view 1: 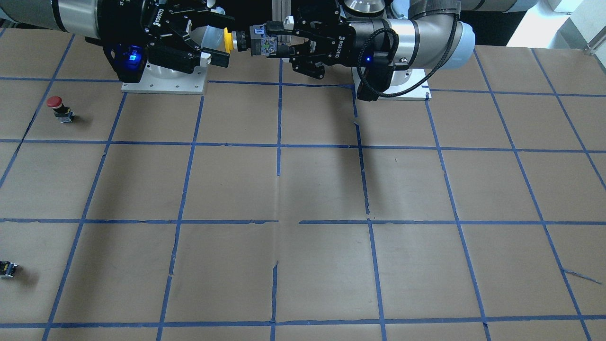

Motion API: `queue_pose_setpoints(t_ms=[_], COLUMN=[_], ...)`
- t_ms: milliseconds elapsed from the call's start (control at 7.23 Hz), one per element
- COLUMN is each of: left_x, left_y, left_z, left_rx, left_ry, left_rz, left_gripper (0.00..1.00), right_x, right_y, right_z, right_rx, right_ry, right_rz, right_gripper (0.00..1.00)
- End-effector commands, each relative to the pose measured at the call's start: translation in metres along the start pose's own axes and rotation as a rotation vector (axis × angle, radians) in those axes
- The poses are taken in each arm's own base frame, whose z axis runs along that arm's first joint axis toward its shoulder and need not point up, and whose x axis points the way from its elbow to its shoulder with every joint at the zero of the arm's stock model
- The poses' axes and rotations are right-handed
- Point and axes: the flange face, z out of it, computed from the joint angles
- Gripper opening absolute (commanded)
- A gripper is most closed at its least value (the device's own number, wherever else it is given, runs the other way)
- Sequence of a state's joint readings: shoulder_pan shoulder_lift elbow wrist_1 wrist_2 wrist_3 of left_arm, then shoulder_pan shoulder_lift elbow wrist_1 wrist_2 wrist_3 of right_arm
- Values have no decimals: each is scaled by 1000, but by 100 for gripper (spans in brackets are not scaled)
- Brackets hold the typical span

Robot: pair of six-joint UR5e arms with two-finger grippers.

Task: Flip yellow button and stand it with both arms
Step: 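Hold the button up with the left gripper while the right gripper approaches its yellow cap, then close the right gripper on the yellow cap end of the button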

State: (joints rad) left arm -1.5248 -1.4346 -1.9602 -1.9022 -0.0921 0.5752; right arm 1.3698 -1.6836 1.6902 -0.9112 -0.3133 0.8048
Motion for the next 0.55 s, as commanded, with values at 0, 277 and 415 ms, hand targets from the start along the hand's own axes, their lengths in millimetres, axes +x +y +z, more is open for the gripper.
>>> queue_pose_setpoints(t_ms=[0, 277, 415], left_x=[0, -1, -1], left_y=[0, 0, 0], left_z=[0, 0, 0], left_rx=[0, 0, 0], left_ry=[0, 0, 0], left_rz=[0, -1, -1], left_gripper=[1, 1, 1], right_x=[0, 0, -1], right_y=[1, 0, 0], right_z=[0, 0, 0], right_rx=[-1, -3, -7], right_ry=[-2, -1, -6], right_rz=[-3, 6, 17], right_gripper=[61, 25, 15])
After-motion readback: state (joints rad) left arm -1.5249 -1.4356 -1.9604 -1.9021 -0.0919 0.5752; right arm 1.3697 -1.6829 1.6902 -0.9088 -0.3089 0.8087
